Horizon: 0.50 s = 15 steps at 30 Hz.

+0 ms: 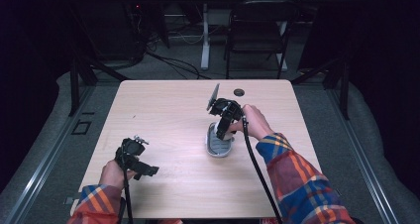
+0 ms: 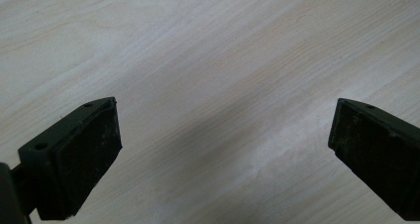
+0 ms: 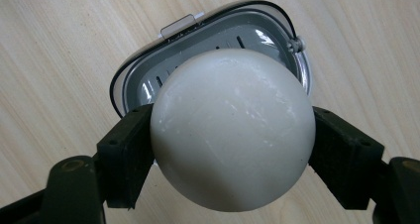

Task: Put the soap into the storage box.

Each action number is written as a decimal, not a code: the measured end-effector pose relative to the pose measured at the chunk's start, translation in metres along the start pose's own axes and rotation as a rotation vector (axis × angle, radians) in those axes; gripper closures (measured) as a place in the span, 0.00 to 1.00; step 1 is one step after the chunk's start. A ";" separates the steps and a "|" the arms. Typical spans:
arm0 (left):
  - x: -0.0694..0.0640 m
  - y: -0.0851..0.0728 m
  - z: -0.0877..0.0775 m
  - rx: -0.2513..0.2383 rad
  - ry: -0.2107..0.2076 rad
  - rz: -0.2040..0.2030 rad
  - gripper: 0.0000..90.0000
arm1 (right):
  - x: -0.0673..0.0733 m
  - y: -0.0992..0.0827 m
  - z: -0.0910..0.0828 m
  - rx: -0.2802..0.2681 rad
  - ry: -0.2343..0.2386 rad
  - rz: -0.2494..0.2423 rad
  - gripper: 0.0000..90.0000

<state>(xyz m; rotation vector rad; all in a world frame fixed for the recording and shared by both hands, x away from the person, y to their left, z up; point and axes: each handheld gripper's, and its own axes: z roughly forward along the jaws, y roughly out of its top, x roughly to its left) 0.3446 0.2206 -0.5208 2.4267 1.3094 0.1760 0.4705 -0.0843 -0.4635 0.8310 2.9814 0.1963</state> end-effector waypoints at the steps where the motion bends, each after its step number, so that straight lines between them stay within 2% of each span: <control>1: 0.000 0.000 0.000 -0.001 -0.001 0.000 0.00 | 0.001 0.002 0.002 0.002 0.000 -0.002 0.26; 12: -0.001 -0.001 -0.001 0.002 -0.001 0.001 0.00 | 0.006 0.013 0.019 0.025 0.011 -0.012 0.26; 15: -0.001 -0.001 -0.001 0.003 -0.001 0.001 0.00 | 0.006 0.014 0.024 0.041 -0.001 -0.012 0.26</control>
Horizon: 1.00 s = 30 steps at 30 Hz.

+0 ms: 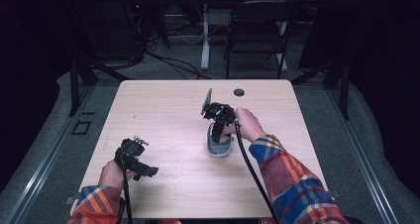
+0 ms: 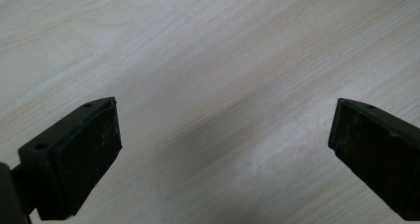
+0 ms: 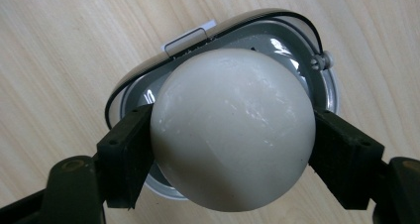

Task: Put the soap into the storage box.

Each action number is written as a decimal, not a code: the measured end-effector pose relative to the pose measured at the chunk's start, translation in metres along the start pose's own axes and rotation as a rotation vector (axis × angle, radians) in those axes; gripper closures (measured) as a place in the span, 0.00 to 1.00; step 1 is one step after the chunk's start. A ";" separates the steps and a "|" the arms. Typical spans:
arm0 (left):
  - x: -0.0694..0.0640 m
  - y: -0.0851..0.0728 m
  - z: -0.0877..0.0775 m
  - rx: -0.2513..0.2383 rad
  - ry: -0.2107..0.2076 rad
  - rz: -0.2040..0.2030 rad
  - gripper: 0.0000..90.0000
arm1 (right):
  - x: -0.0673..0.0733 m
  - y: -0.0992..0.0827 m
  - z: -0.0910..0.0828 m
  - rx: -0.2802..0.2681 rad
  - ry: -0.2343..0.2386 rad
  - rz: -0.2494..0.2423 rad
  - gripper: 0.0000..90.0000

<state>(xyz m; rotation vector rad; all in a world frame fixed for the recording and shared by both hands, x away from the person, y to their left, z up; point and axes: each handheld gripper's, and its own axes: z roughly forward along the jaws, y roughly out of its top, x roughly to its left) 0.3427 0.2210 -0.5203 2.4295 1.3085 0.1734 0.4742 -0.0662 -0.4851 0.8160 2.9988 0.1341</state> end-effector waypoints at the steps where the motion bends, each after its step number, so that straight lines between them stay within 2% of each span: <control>1: 0.000 0.000 0.000 0.000 0.000 0.001 0.00 | 0.000 0.000 0.000 0.000 0.000 0.000 0.26; 11: 0.000 0.000 0.001 0.008 0.003 0.003 0.00 | -0.002 -0.002 0.012 0.021 -0.004 0.000 0.26; 16: 0.000 0.001 0.001 0.017 0.006 0.005 0.00 | -0.001 -0.001 0.016 0.032 -0.024 -0.008 0.26; 23: 0.000 0.000 0.001 0.014 0.002 0.002 0.00 | -0.002 -0.002 0.020 0.026 -0.024 0.003 0.26; 26: 0.000 0.000 0.001 0.014 0.002 0.003 0.00 | -0.004 -0.005 0.017 -0.003 -0.016 0.014 0.26; 30: -0.001 0.000 0.001 0.015 0.002 0.005 0.00 | -0.005 -0.007 0.014 -0.014 -0.021 0.018 0.20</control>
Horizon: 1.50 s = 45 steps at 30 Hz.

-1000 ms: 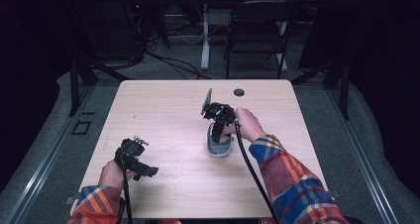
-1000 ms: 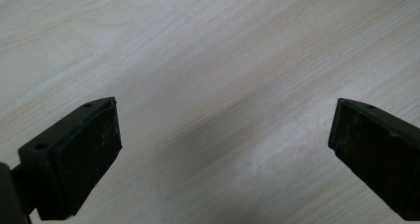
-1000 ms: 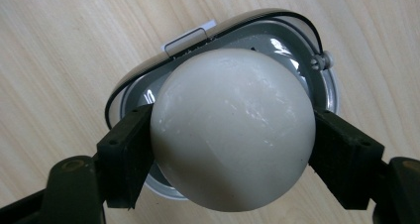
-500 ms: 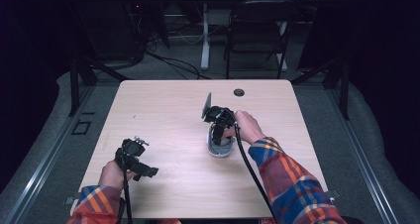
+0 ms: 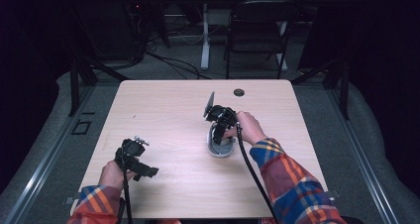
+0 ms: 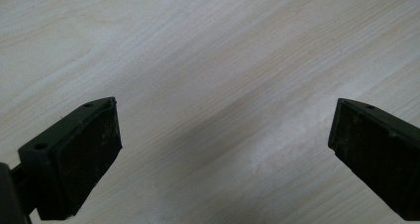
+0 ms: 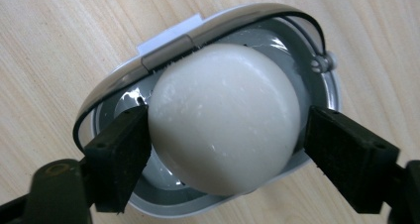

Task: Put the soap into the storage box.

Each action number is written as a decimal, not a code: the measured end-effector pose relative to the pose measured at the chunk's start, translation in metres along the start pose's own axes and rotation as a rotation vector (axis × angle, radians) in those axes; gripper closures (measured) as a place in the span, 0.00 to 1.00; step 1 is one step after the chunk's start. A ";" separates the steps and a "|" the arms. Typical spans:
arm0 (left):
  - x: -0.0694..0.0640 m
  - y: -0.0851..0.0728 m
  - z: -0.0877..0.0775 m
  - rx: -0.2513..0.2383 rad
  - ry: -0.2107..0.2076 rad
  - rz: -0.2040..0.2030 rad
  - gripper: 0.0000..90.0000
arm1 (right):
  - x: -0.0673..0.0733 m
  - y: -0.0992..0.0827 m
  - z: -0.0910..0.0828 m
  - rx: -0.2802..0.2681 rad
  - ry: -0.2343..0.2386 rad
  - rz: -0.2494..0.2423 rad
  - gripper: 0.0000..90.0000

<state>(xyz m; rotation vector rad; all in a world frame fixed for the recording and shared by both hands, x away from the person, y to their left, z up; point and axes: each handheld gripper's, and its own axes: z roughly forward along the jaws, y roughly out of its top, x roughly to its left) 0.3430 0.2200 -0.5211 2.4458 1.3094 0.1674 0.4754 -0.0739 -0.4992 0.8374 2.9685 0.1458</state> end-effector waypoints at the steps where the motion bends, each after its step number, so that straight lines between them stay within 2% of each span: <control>1: 0.000 0.000 0.000 0.000 0.000 0.000 0.00 | 0.000 -0.001 -0.001 -0.007 0.000 0.003 0.19; 3: 0.000 0.000 0.000 0.000 0.000 -0.001 0.00 | -0.001 -0.002 -0.003 0.000 0.002 0.004 0.18; 5: 0.000 0.000 0.000 0.000 0.000 -0.002 0.00 | 0.000 -0.004 -0.005 -0.017 0.017 0.016 0.16; 11: 0.000 0.000 0.000 -0.001 0.000 -0.002 0.00 | 0.001 -0.011 -0.018 -0.058 0.005 0.019 0.13; 17: 0.000 0.000 0.000 -0.001 -0.001 -0.002 0.00 | 0.001 -0.018 -0.029 -0.066 -0.010 0.017 0.10; 27: 0.000 0.000 0.000 0.002 -0.001 -0.001 0.00 | -0.002 -0.040 -0.046 -0.086 -0.023 0.034 0.06; 29: 0.000 0.000 0.000 0.002 -0.001 0.002 0.00 | -0.003 -0.047 -0.048 -0.095 -0.022 0.050 0.04; 34: 0.000 0.000 0.000 0.002 -0.001 0.000 0.00 | -0.003 -0.058 -0.053 -0.100 -0.036 0.055 0.03; 35: 0.000 0.000 0.000 0.003 -0.001 0.002 0.00 | -0.003 -0.065 -0.054 -0.095 -0.038 0.058 0.03; 39: 0.000 0.000 0.000 0.002 -0.001 0.002 0.00 | -0.003 -0.077 -0.053 -0.103 -0.052 0.073 0.03; 41: 0.000 0.000 0.001 0.001 -0.003 0.001 0.00 | -0.004 -0.085 -0.053 -0.085 -0.061 0.075 0.01; 44: 0.000 0.000 0.001 0.001 -0.002 0.001 0.00 | -0.006 -0.103 -0.050 -0.095 -0.062 0.105 0.00; 45: 0.000 0.001 0.001 0.001 -0.002 0.002 0.00 | -0.006 -0.103 -0.050 -0.095 -0.062 0.105 0.00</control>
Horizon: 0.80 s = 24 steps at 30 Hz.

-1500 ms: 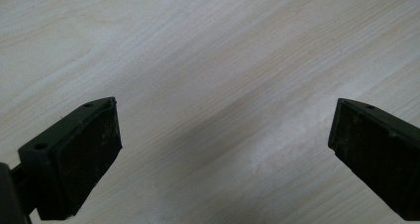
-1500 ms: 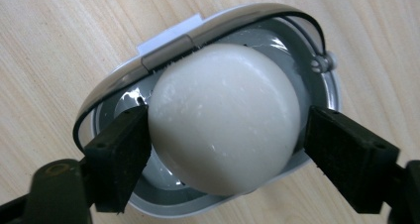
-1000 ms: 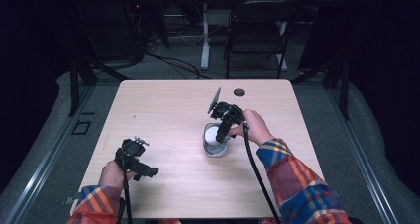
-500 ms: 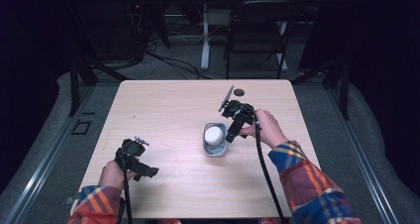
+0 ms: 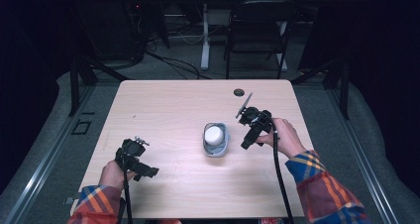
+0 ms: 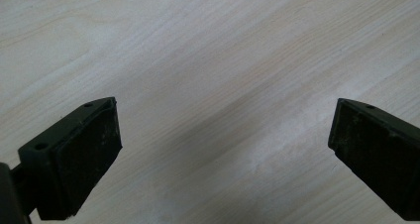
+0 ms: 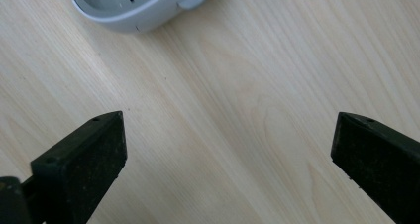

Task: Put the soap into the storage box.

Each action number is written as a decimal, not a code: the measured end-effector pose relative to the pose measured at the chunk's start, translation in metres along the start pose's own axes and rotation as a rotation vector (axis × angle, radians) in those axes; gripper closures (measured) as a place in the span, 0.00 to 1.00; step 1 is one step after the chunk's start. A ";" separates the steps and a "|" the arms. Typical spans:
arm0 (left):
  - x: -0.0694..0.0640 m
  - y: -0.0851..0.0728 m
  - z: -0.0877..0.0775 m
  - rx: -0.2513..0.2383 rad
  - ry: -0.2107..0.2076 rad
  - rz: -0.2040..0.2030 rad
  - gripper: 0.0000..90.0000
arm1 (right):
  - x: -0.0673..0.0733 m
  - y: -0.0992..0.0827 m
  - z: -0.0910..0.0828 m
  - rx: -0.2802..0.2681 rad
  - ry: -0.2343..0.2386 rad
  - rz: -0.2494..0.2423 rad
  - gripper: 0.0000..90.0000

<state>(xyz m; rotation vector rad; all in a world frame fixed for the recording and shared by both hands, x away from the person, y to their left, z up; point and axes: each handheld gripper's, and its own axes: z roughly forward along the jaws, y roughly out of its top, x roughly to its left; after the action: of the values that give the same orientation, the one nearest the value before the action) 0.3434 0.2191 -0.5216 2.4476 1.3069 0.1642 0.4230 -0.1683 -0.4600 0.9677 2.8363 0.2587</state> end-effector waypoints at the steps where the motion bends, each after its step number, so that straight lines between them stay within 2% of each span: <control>1: 0.000 0.000 0.000 0.000 0.000 0.000 0.00 | -0.001 -0.004 0.000 0.005 -0.005 0.000 0.00; 3: 0.000 0.000 0.000 0.002 0.000 0.003 0.00 | -0.002 -0.012 0.001 0.004 -0.001 0.015 0.00; 4: 0.000 0.000 0.000 0.002 -0.001 0.004 0.00 | -0.003 -0.016 0.001 0.010 -0.016 0.013 0.00; 5: 0.000 0.000 0.000 0.002 -0.001 0.004 0.00 | -0.003 -0.021 0.003 -0.002 -0.007 0.032 0.00; 6: 0.000 0.000 0.000 0.002 0.000 0.004 0.00 | -0.004 -0.024 0.003 0.015 -0.019 0.021 0.00; 7: 0.000 0.000 0.000 0.003 0.000 0.004 0.00 | -0.004 -0.028 0.005 0.007 -0.012 0.036 0.00; 8: 0.000 0.000 0.000 0.002 0.001 0.004 0.00 | -0.005 -0.032 0.005 0.027 -0.031 0.026 0.00; 13: 0.000 0.000 0.000 0.004 -0.001 0.005 0.00 | -0.006 -0.049 0.011 0.013 -0.035 0.056 0.00; 15: -0.001 0.000 0.000 0.003 0.000 0.006 0.00 | -0.007 -0.059 0.014 0.017 -0.053 0.060 0.00; 17: -0.001 0.000 0.000 0.003 0.000 0.007 0.00 | -0.008 -0.062 0.014 0.022 -0.056 0.062 0.00; 19: -0.001 0.000 0.000 0.005 -0.002 0.007 0.00 | -0.009 -0.076 0.023 0.016 -0.042 0.095 0.00; 20: -0.001 0.000 0.000 0.005 -0.002 0.007 0.00 | -0.009 -0.076 0.023 0.016 -0.042 0.095 0.00; 21: -0.001 0.001 0.000 0.006 -0.002 0.013 0.00 | -0.011 -0.083 0.029 0.051 -0.045 0.091 0.00; 23: -0.002 0.001 0.000 0.005 -0.002 0.014 0.00 | -0.011 -0.086 0.034 0.038 -0.034 0.109 0.00; 24: -0.002 0.001 0.000 0.006 -0.002 0.015 0.00 | -0.013 -0.088 0.036 0.063 -0.038 0.103 0.00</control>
<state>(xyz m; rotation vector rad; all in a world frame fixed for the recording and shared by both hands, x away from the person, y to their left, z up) 0.3432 0.2171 -0.5211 2.4626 1.2907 0.1613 0.3881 -0.2406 -0.5126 1.1204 2.7799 0.1603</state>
